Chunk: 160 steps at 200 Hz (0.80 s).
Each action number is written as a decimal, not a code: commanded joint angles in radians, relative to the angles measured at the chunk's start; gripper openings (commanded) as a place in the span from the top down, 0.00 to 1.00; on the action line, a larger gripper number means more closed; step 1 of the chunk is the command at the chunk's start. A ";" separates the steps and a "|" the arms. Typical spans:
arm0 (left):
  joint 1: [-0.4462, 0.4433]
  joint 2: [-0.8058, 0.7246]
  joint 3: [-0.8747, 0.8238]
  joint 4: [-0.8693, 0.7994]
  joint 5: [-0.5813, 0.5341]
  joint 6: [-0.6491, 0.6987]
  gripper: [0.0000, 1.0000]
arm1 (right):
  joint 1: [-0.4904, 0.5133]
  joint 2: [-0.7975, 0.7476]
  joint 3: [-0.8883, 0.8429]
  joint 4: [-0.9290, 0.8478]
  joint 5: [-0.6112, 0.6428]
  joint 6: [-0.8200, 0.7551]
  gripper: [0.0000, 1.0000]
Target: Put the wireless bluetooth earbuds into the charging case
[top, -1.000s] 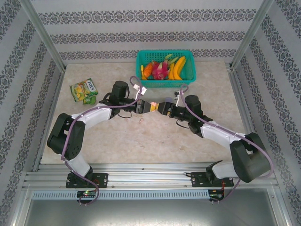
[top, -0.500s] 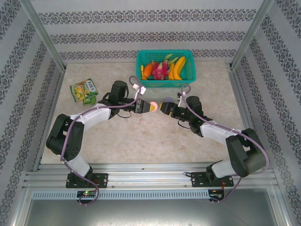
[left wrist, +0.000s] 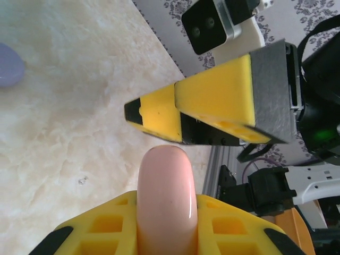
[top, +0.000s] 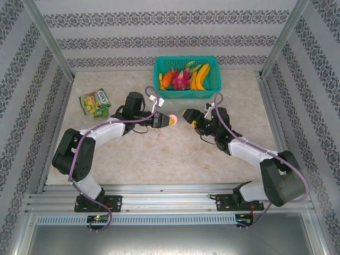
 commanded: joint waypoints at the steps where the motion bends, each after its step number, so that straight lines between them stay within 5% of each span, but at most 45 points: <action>1: 0.004 -0.013 -0.020 0.070 -0.052 -0.007 0.92 | 0.053 0.041 0.052 -0.004 0.089 0.208 0.21; 65: 0.002 -0.020 -0.035 0.080 -0.086 0.004 0.92 | 0.172 0.186 0.191 0.015 0.146 0.332 0.21; 160: 0.002 -0.052 -0.068 0.082 -0.146 0.023 0.92 | 0.202 0.217 0.203 0.055 0.167 0.385 0.44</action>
